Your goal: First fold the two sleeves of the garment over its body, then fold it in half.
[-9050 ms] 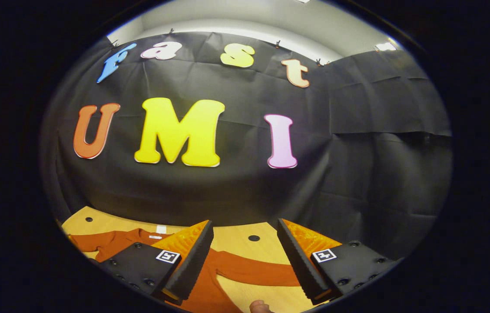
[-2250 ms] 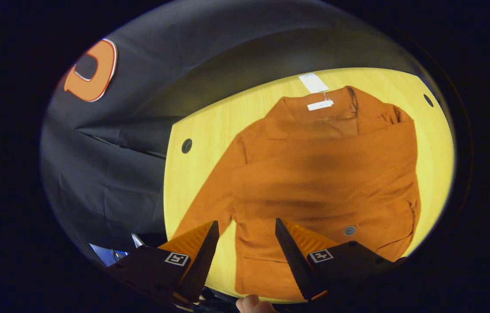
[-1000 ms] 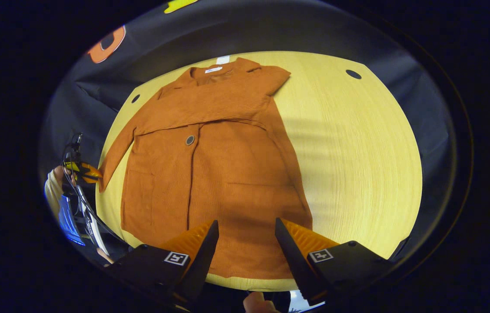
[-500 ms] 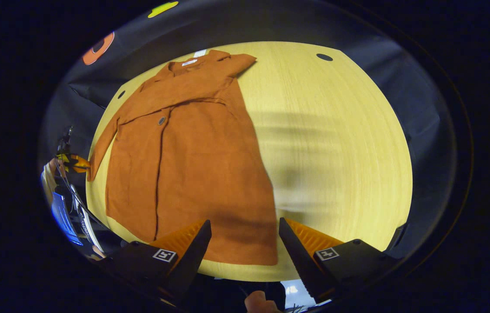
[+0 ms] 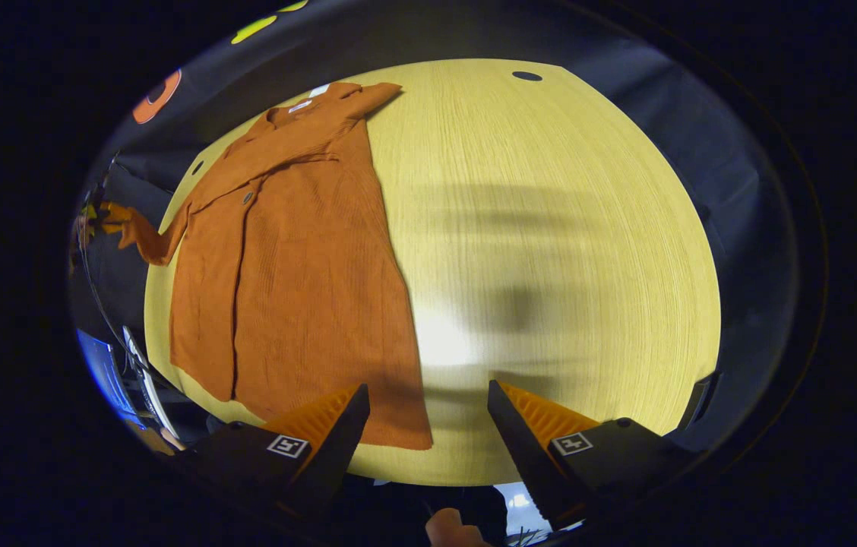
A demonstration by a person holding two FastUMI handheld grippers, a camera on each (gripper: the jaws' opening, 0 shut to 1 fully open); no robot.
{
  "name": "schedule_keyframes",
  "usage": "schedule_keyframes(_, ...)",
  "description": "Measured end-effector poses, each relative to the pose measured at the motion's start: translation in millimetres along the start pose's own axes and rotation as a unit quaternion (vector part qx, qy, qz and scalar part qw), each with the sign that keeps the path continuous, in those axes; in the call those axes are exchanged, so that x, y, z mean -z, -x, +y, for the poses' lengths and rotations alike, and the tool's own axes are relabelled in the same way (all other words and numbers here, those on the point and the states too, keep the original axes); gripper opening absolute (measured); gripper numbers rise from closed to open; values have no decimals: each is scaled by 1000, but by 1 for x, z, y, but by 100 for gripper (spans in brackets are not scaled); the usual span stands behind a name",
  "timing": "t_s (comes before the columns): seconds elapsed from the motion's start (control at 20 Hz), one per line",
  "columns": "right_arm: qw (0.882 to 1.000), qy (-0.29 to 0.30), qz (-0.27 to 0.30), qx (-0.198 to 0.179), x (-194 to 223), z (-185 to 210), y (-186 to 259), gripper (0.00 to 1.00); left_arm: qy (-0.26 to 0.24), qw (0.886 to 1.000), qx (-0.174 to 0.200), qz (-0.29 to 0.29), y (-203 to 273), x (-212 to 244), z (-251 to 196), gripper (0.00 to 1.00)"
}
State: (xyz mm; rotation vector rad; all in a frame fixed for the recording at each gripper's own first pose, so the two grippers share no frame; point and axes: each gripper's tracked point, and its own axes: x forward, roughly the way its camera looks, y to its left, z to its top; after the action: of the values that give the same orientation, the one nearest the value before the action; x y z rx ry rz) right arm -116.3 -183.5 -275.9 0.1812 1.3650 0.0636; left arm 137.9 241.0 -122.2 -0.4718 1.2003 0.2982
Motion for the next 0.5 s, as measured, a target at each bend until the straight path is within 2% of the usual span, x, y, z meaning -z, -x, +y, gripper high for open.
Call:
schedule_keyframes(0.1,1000,-10,2,7,1,-8,-2,99,-46,999,1,-4,0,-5,-48,3)
schedule_keyframes(0.2,999,-7,1,34,3,-25,-4,99,-78,997,18,4,-5,-1,-101,3)
schedule_keyframes(0.35,1000,0,-4,27,6,-30,0,100,-118,992,38,8,-17,0,-179,3)
schedule_keyframes(0.5,1000,-28,3,13,19,-39,1,99,-157,986,47,18,-31,0,-250,4)
